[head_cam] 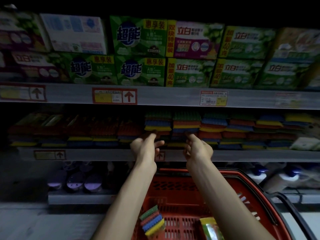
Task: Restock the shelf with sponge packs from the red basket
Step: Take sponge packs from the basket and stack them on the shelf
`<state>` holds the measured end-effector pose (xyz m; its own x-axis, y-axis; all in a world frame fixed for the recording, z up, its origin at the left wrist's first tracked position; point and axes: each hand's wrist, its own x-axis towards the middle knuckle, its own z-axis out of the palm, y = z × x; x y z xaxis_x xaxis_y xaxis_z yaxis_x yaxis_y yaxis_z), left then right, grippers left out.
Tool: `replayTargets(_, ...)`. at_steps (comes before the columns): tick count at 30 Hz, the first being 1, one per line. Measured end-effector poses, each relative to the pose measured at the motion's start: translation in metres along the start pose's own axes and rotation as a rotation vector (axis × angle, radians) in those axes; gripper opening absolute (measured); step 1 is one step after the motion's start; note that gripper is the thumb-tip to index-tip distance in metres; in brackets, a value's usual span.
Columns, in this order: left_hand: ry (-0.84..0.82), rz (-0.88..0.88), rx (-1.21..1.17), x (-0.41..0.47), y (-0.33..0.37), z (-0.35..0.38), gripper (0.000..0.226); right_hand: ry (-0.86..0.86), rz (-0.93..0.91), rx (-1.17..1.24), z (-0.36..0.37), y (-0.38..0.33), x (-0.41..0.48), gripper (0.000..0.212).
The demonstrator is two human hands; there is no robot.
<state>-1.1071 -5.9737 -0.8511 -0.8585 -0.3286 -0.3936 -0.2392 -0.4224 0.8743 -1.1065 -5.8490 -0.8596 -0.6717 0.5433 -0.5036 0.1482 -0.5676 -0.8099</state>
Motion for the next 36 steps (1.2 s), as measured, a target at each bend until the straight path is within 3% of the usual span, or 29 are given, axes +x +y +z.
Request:
replayTargets(6, -0.013, 0.02, 0.032, -0.004, 0.001, 0.0, 0.029, -0.022, -0.015, -0.028, -0.005, -0.001, -0.001, 0.021)
replayTargets(12, -0.029, 0.035, 0.069, -0.004, -0.002, -0.002, 0.033, -0.06, -0.01, -0.04, -0.007, 0.0, -0.002, 0.032)
replayTargets(16, -0.026, 0.044, 0.054, 0.0, -0.003, -0.006, 0.015, -0.117, 0.003, -0.045, -0.013, -0.003, -0.009, 0.045)
replayTargets(17, -0.023, 0.044, 0.053, 0.001, -0.005, -0.008, 0.027, -0.13, 0.008, -0.054, -0.016, -0.003, -0.011, 0.045)
replayTargets(18, -0.021, 0.041, 0.055, -0.002, -0.003, -0.009, 0.034, -0.148, 0.008, -0.067, -0.018, -0.003, -0.013, 0.039)
replayTargets(20, -0.036, 0.069, 0.105, -0.004, -0.005, -0.014, 0.015, -0.186, -0.007, -0.116, -0.024, -0.003, -0.016, 0.021)
replayTargets(23, -0.04, 0.185, 0.232, -0.01, -0.009, -0.021, 0.01, -0.21, -0.09, -0.198, -0.029, -0.005, -0.022, 0.014)
replayTargets(26, 0.006, 0.443, 0.492, -0.016, -0.014, -0.029, 0.004, -0.19, -0.313, -0.427, -0.031, 0.001, -0.026, 0.009)
replayTargets(28, 0.042, 0.584, 0.622, -0.016, -0.021, -0.033, 0.012, -0.222, -0.468, -0.521, -0.031, 0.009, -0.033, 0.005)
replayTargets(32, 0.035, 0.581, 0.626, -0.015, -0.026, -0.037, 0.036, -0.392, -0.583, -0.63, -0.026, 0.016, -0.047, 0.036)
replayTargets(36, 0.003, 0.491, 0.535, -0.012, -0.024, -0.038, 0.046, -0.43, -0.572, -0.637, -0.017, 0.018, -0.044, 0.049)
